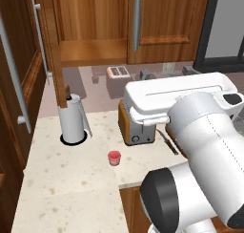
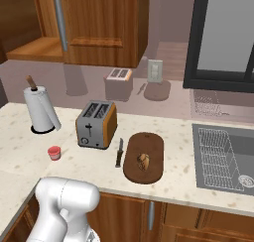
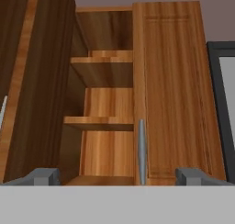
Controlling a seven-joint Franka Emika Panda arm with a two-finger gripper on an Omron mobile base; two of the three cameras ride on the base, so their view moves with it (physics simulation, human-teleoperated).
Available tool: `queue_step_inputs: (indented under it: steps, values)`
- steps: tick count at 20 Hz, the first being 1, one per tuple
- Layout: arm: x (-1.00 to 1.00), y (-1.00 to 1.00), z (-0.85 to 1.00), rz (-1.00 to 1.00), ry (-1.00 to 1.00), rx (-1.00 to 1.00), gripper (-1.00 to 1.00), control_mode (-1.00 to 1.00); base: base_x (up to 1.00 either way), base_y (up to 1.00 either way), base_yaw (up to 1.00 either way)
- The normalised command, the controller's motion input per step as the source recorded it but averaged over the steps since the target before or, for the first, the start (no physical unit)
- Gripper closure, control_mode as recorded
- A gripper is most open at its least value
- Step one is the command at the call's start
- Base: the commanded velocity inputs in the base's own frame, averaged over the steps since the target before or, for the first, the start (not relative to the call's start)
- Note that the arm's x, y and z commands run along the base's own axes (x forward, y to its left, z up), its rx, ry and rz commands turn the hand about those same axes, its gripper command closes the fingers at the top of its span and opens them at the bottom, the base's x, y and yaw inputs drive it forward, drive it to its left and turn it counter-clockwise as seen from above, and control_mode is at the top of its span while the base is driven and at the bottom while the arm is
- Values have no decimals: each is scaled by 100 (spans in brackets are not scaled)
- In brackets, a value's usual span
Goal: Pick the bread, place it on the cutting board, pick the jam, place it on the counter, and close the cabinet.
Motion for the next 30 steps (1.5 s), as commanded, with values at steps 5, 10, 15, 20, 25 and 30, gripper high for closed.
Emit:
queue_step_inputs:
  steps: [5,10,15,20,25,30]
  values:
    - [-1,16,0,0,1,0,-100,-100,0,0,0]
    - [0,16,0,0,1,0,-100,-100,0,0,0]
    - [0,20,0,0,0,0,-100,-100,0,0,0]
    - [1,20,-3,0,0,0,-100,-100,0,0,0]
    - [13,21,-10,0,0,-2,-100,-100,0,0,0]
    - [21,18,-12,-1,0,-1,-100,-100,0,0,0]
